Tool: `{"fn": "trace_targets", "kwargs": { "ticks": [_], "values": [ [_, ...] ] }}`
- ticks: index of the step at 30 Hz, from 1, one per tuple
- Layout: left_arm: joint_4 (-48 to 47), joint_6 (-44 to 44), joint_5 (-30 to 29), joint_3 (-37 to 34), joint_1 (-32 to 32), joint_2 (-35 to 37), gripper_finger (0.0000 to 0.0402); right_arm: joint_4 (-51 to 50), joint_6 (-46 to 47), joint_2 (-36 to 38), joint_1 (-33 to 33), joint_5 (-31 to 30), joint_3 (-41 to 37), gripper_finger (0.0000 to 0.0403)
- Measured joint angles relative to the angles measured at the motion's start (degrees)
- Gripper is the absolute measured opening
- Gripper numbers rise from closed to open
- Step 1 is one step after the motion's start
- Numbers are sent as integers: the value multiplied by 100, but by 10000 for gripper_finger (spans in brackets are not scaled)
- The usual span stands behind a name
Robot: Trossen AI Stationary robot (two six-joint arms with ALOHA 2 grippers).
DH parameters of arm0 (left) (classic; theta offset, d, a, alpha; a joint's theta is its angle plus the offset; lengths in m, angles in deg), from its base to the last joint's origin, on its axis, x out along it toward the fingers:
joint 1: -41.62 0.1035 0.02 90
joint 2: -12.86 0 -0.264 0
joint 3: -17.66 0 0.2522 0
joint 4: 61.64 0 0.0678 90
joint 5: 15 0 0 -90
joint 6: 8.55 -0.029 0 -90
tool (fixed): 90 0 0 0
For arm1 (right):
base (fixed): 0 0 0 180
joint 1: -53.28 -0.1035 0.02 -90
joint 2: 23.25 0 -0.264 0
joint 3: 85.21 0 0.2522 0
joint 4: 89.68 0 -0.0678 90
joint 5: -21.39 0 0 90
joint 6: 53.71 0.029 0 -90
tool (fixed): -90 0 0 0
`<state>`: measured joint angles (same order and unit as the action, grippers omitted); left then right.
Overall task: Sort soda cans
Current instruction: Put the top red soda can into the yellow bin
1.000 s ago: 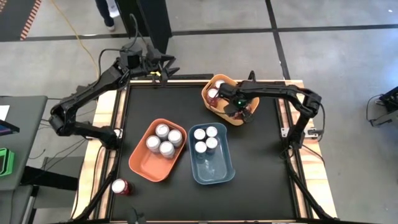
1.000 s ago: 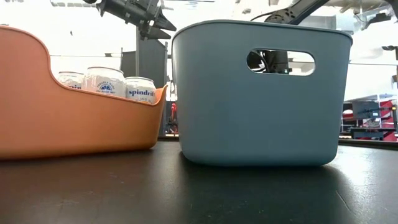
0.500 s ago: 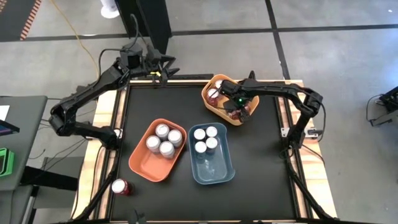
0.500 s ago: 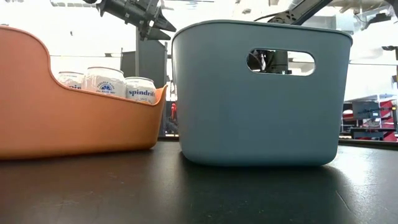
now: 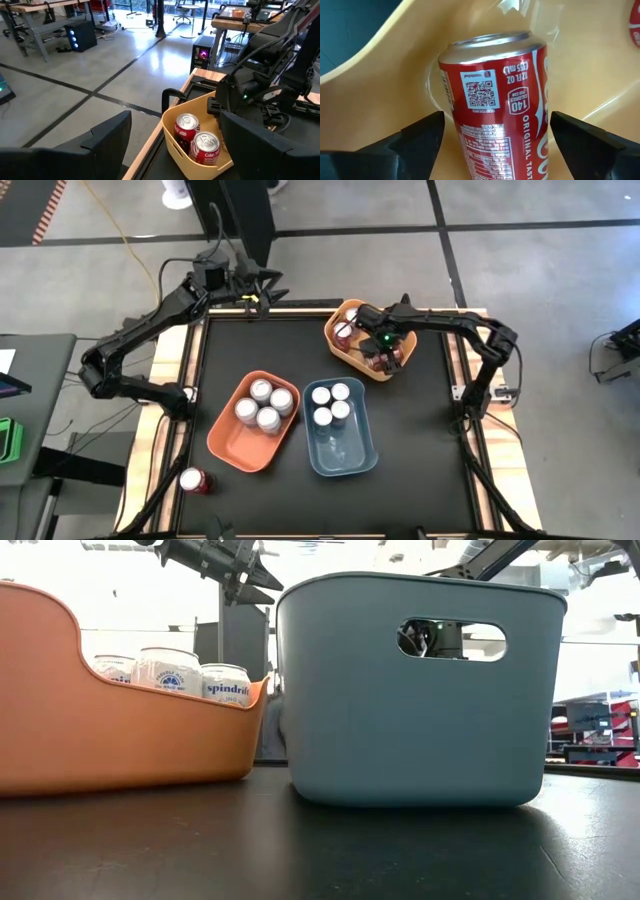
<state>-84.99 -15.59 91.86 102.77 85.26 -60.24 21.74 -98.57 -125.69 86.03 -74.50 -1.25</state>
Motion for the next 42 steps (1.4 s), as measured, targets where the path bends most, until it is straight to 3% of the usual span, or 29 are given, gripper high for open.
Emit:
{"fn": "trace_targets", "kwargs": {
  "ticks": [11,19,28,33,42],
  "values": [
    [-2,48,-1,0,0,0,297,225,-304,1,80,107,-37,374],
    [17,69,0,0,0,0,297,-761,931,-37,-167,-53,891,370],
    [2,76,-1,0,-52,0,297,-1161,980,-26,-220,109,1217,370],
    [-2,33,0,2,-119,0,297,-1190,876,-376,-275,70,1169,369],
    [-59,22,0,2,-146,0,297,-1130,1121,-1032,-354,-513,1305,369]
  ]
}}
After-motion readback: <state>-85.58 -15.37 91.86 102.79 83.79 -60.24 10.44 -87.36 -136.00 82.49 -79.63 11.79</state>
